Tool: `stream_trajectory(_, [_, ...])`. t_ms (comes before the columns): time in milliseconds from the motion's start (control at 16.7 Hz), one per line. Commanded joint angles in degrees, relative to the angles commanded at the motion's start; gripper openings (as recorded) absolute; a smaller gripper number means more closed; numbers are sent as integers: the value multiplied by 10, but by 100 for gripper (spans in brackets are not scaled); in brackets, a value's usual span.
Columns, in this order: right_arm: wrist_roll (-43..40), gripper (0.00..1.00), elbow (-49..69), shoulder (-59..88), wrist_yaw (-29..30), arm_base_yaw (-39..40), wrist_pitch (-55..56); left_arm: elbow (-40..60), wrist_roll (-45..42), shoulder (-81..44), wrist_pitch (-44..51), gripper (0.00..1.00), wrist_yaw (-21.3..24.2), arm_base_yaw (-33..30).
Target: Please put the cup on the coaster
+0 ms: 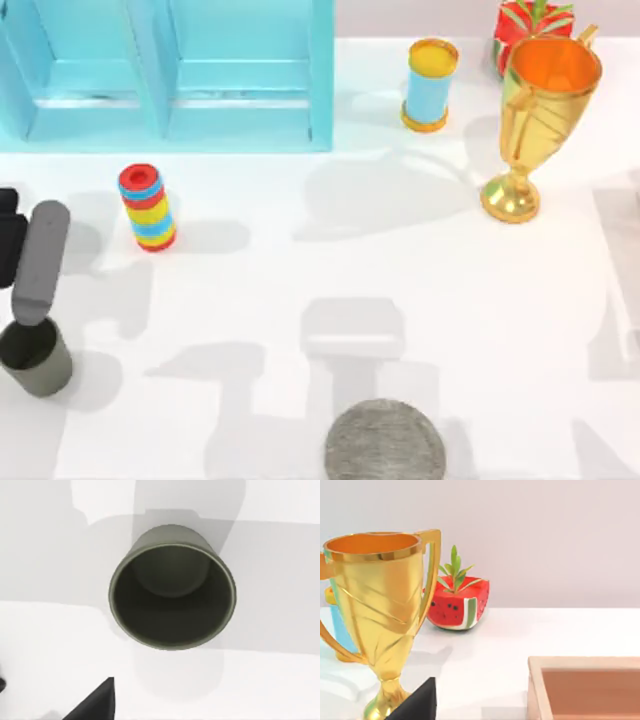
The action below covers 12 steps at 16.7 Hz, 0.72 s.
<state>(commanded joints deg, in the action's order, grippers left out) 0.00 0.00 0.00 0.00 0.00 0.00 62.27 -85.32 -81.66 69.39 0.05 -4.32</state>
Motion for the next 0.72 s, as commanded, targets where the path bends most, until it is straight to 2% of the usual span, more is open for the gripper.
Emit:
stream_trajectory(420, [0,100,0,0,0,0,0,9,-13,-11,8,100,0,2])
stream_trajectory(720, [0,100,0,0,0,0,0,-58,-15,-39,-87,100,-1,1])
